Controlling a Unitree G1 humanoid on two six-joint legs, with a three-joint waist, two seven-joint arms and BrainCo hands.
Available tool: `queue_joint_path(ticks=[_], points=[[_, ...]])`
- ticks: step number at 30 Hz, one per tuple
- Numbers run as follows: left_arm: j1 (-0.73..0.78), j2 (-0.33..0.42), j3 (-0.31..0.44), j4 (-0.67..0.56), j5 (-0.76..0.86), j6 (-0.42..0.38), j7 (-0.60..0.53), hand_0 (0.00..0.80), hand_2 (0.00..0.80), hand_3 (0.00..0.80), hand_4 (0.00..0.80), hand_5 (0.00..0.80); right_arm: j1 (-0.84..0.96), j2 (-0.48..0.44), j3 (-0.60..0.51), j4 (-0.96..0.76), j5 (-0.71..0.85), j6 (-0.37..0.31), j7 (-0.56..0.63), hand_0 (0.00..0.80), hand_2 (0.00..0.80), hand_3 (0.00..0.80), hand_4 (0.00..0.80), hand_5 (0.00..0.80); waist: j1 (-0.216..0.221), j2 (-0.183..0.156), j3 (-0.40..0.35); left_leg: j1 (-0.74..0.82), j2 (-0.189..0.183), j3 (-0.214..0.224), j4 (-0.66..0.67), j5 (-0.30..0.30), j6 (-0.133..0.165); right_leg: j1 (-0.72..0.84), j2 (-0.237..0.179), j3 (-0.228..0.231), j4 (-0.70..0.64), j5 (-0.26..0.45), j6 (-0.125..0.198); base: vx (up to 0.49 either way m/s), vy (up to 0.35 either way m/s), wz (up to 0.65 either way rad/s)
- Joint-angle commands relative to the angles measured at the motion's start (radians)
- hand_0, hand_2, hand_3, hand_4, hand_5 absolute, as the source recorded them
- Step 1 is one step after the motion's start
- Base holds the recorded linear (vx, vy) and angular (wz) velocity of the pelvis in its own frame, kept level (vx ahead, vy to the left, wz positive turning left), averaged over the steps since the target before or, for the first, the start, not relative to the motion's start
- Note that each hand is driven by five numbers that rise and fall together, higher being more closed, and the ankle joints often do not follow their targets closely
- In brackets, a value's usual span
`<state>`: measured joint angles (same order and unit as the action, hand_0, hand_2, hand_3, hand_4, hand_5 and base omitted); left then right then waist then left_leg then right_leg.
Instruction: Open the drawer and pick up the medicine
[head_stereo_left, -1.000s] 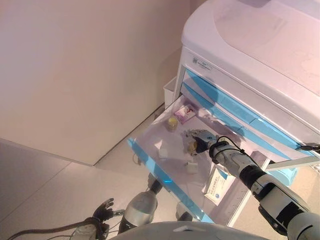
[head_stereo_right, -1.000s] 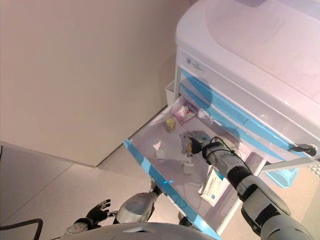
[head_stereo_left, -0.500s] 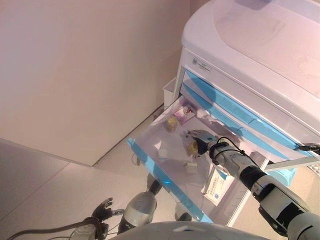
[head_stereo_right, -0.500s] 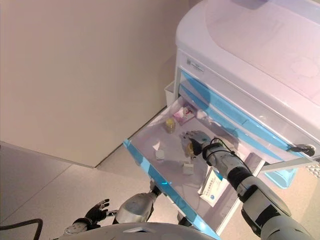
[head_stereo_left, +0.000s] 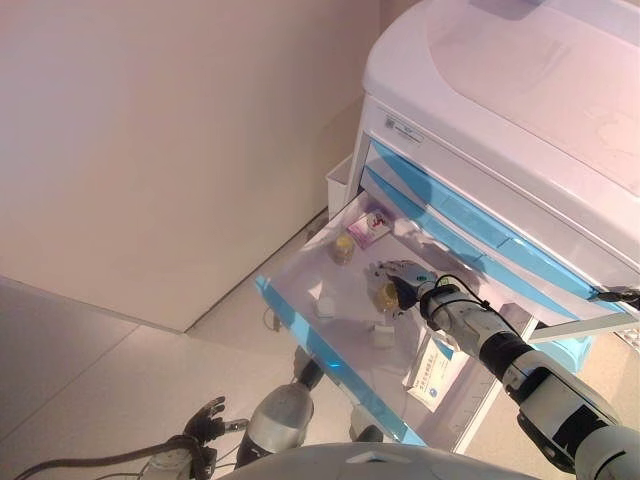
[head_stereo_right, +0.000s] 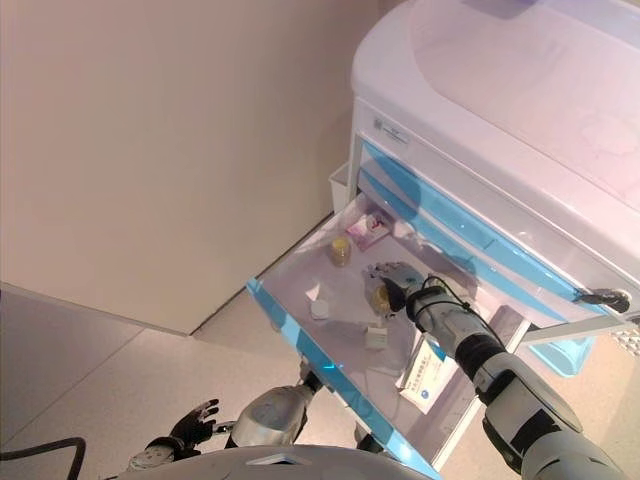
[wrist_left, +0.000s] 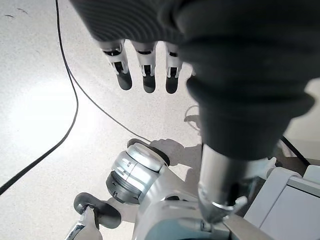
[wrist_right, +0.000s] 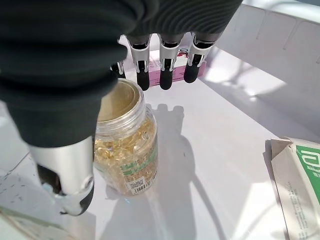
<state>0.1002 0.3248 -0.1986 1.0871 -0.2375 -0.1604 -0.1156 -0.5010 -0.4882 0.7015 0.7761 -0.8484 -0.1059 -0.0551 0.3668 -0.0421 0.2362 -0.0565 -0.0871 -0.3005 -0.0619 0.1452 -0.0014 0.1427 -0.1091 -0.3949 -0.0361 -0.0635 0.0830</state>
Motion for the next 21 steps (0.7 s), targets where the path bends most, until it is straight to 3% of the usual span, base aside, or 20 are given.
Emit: queue_joint_path(ticks=[1,7,9,10,11,14,21], points=[[0.001,0.006,-0.003,0.033,-0.02,-0.028,0.005,0.0,0.0,0.0,0.0,0.0,0.0,-0.001,0.011,-0.026,-0.012,0.009,-0.013,0.0,0.0,0.0,0.0,0.0,0.019,-0.016,-0.019,0.04,-0.012,0.054,0.044,-0.129,0.031,-0.107,-0.058,0.055,0.109,0.05,0.017,0.0,0.0,0.0],[0.003,0.006,-0.005,0.035,-0.018,-0.03,0.004,0.0,0.0,0.0,0.0,0.0,0.003,0.0,0.01,-0.018,-0.011,0.005,-0.017,0.0,0.0,0.0,0.0,0.0,0.021,-0.014,-0.02,0.041,-0.011,0.053,0.046,-0.13,0.03,-0.106,-0.06,0.052,0.11,0.049,0.016,0.0,0.0,0.0],[0.004,0.006,-0.005,0.037,-0.015,-0.031,0.003,0.0,0.0,0.0,0.0,0.0,0.005,0.003,0.009,-0.013,-0.013,0.003,-0.021,0.1,0.1,0.1,0.1,0.1,0.022,-0.014,-0.021,0.04,-0.012,0.051,0.046,-0.13,0.03,-0.106,-0.06,0.052,0.111,0.049,0.016,0.0,0.0,0.0],[0.003,0.006,-0.006,0.036,-0.016,-0.03,0.003,0.0,0.0,0.0,0.0,0.0,0.003,0.002,0.01,-0.013,-0.012,0.003,-0.019,0.427,0.427,0.427,0.427,0.427,0.022,-0.013,-0.021,0.04,-0.012,0.05,0.047,-0.13,0.031,-0.107,-0.06,0.052,0.111,0.049,0.015,0.0,0.0,0.0],[0.003,0.007,-0.005,0.036,-0.016,-0.029,0.002,0.0,0.0,0.0,0.0,0.0,0.001,0.001,0.011,-0.014,-0.012,0.002,-0.017,0.543,0.543,0.543,0.543,0.543,0.022,-0.013,-0.02,0.04,-0.013,0.05,0.047,-0.13,0.031,-0.107,-0.06,0.052,0.111,0.049,0.015,0.0,0.0,0.0],[0.003,0.004,-0.005,0.039,-0.013,-0.032,0.002,0.0,0.0,0.0,0.0,0.0,0.001,0.004,0.01,-0.009,-0.016,0.0,-0.018,0.775,0.775,0.775,0.775,0.775,0.022,-0.012,-0.02,0.04,-0.013,0.05,0.048,-0.13,0.03,-0.105,-0.06,0.051,0.11,0.049,0.015,0.0,0.0,0.0],[0.003,0.002,-0.004,0.038,-0.013,-0.032,0.004,0.0,0.0,0.0,0.0,0.0,0.005,0.004,0.013,-0.011,-0.019,-0.002,-0.023,0.8,0.8,0.8,0.8,0.8,0.021,-0.012,-0.02,0.04,-0.014,0.051,0.049,-0.13,0.031,-0.107,-0.06,0.053,0.114,0.048,0.015,0.0,0.0,0.0]])
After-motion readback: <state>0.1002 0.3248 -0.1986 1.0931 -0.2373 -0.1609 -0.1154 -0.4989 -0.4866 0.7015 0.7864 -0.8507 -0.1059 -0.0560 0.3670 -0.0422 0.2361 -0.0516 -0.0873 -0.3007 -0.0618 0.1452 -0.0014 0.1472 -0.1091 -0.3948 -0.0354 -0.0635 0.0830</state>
